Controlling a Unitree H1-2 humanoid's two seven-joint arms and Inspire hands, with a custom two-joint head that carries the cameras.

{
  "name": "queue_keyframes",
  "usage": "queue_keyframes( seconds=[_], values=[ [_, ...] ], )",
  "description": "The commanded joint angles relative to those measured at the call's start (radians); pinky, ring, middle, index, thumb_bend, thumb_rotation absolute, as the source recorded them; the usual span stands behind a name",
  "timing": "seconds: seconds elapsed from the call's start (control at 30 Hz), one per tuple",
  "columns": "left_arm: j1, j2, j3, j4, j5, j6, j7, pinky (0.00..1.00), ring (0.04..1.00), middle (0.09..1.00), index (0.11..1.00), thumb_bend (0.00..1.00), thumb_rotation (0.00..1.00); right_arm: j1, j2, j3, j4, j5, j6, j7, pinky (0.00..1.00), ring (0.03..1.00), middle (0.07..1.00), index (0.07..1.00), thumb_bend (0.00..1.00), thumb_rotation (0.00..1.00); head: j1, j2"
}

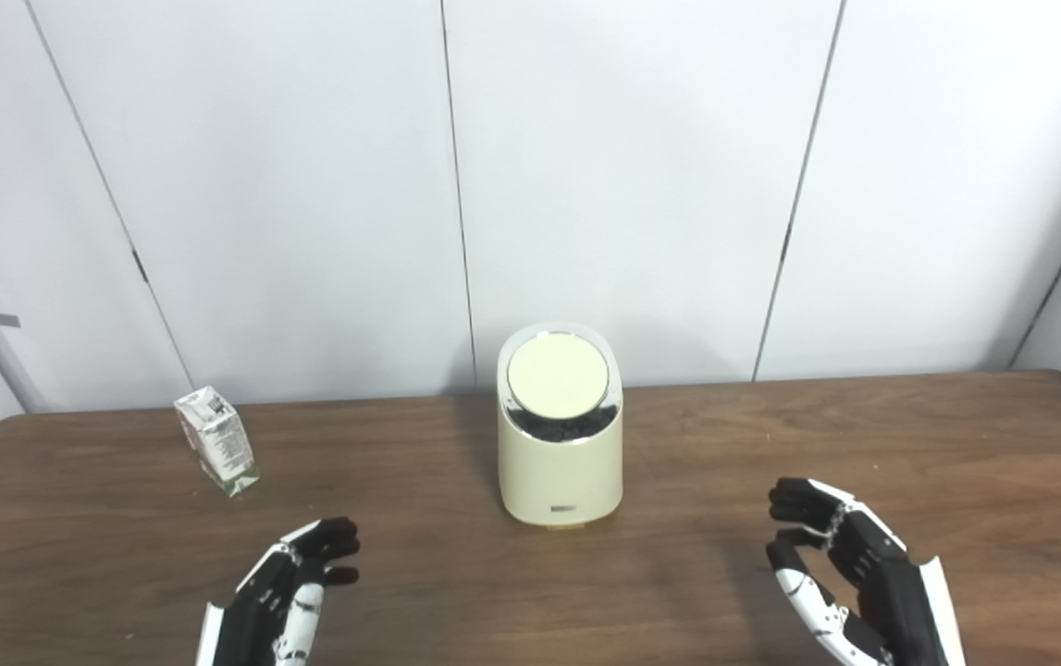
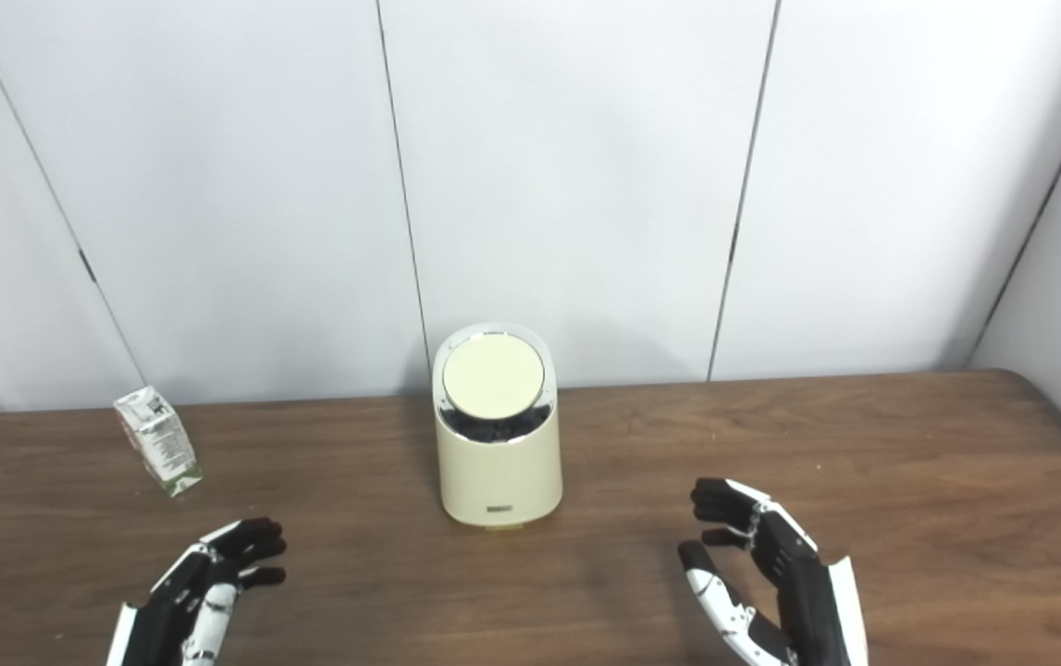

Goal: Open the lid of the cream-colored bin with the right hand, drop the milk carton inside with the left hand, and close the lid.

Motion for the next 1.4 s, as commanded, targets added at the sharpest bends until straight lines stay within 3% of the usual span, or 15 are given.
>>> queue_keyframes(
  seconds=[0.0, 0.4, 0.53, 0.7, 0.8, 0.93, 1.1, 1.37],
  values=[
    [-0.013, 0.004, -0.001, -0.028, -0.004, -0.02, -0.004, 0.65, 0.737, 0.75, 0.739, 0.2, 0.58, -0.01, 0.005, -0.001, -0.023, 0.002, -0.044, -0.001, 0.6, 0.685, 0.696, 0.682, 0.23, 0.36, -0.001, 0.001],
    [-0.016, 0.002, 0.0, -0.022, 0.01, -0.025, 0.001, 0.64, 0.729, 0.744, 0.733, 0.19, 0.59, -0.012, 0.002, -0.002, -0.02, 0.002, -0.044, -0.001, 0.6, 0.687, 0.698, 0.684, 0.23, 0.39, 0.001, 0.0],
    [-0.018, -0.001, -0.001, -0.022, 0.009, -0.019, 0.002, 0.65, 0.73, 0.743, 0.732, 0.19, 0.59, -0.016, 0.007, -0.002, -0.044, 0.01, -0.008, 0.005, 0.61, 0.687, 0.698, 0.685, 0.24, 0.39, 0.008, 0.0],
    [-0.02, 0.0, -0.002, -0.019, 0.015, -0.023, 0.003, 0.64, 0.728, 0.743, 0.729, 0.19, 0.59, -0.036, -0.008, 0.013, -0.143, 0.052, 0.097, 0.059, 0.68, 0.762, 0.77, 0.763, 0.35, 0.85, 0.012, -0.003],
    [-0.02, 0.002, -0.003, -0.016, 0.019, -0.024, 0.002, 0.65, 0.734, 0.749, 0.733, 0.19, 0.6, -0.078, -0.027, 0.014, -0.166, 0.045, 0.125, 0.083, 0.71, 0.787, 0.806, 0.8, 0.43, 0.97, 0.012, -0.004],
    [-0.019, 0.002, -0.004, -0.005, 0.019, -0.042, 0.001, 0.65, 0.738, 0.752, 0.732, 0.2, 0.6, -0.179, -0.032, 0.021, -0.203, 0.05, 0.201, 0.107, 0.76, 0.836, 0.852, 0.84, 0.53, 0.87, 0.009, -0.005],
    [-0.015, 0.0, -0.007, -0.005, 0.026, -0.048, 0.003, 0.65, 0.733, 0.749, 0.731, 0.19, 0.6, -0.3, -0.03, 0.025, -0.182, 0.015, 0.238, 0.104, 0.74, 0.833, 0.85, 0.837, 0.53, 0.68, 0.013, -0.008],
    [-0.006, -0.008, -0.013, -0.021, 0.039, -0.038, 0.007, 0.65, 0.733, 0.746, 0.728, 0.19, 0.61, -0.455, -0.034, 0.082, -0.114, -0.145, 0.326, 0.109, 0.73, 0.839, 0.861, 0.859, 0.69, 0.52, 0.02, -0.006]
  ],
)
